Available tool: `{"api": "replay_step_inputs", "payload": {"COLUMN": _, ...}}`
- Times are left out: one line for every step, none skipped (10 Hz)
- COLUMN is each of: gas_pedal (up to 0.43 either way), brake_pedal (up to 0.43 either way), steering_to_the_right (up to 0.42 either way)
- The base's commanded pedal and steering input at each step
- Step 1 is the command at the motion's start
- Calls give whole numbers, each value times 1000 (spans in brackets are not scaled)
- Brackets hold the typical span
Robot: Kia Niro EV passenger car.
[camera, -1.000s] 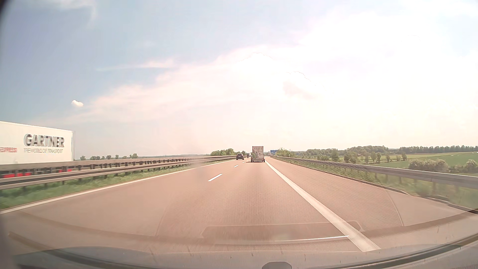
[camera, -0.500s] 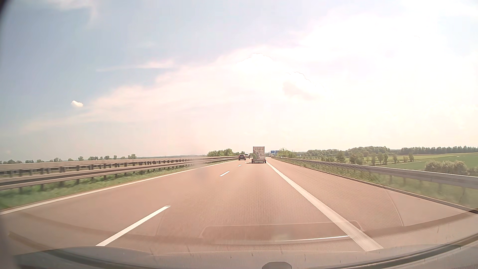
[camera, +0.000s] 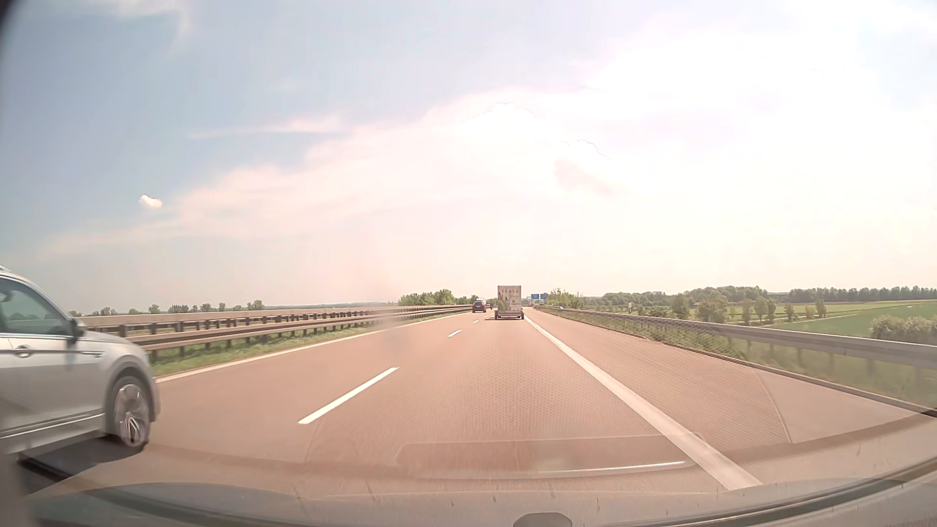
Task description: Follow the waypoints while adhering to traffic rules and regulations
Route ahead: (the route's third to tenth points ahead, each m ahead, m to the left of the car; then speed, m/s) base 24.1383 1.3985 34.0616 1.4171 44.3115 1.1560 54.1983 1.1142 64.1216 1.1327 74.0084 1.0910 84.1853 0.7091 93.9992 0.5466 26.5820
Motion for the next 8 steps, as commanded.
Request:
{"api": "replay_step_inputs", "payload": {"gas_pedal": 98, "brake_pedal": 0, "steering_to_the_right": 1}}
{"api": "replay_step_inputs", "payload": {"gas_pedal": 98, "brake_pedal": 0, "steering_to_the_right": 1}}
{"api": "replay_step_inputs", "payload": {"gas_pedal": 98, "brake_pedal": 0, "steering_to_the_right": 1}}
{"api": "replay_step_inputs", "payload": {"gas_pedal": 98, "brake_pedal": 0, "steering_to_the_right": 1}}
{"api": "replay_step_inputs", "payload": {"gas_pedal": 98, "brake_pedal": 0, "steering_to_the_right": 1}}
{"api": "replay_step_inputs", "payload": {"gas_pedal": 98, "brake_pedal": 0, "steering_to_the_right": 1}}
{"api": "replay_step_inputs", "payload": {"gas_pedal": 98, "brake_pedal": 0, "steering_to_the_right": 1}}
{"api": "replay_step_inputs", "payload": {"gas_pedal": 98, "brake_pedal": 0, "steering_to_the_right": 0}}
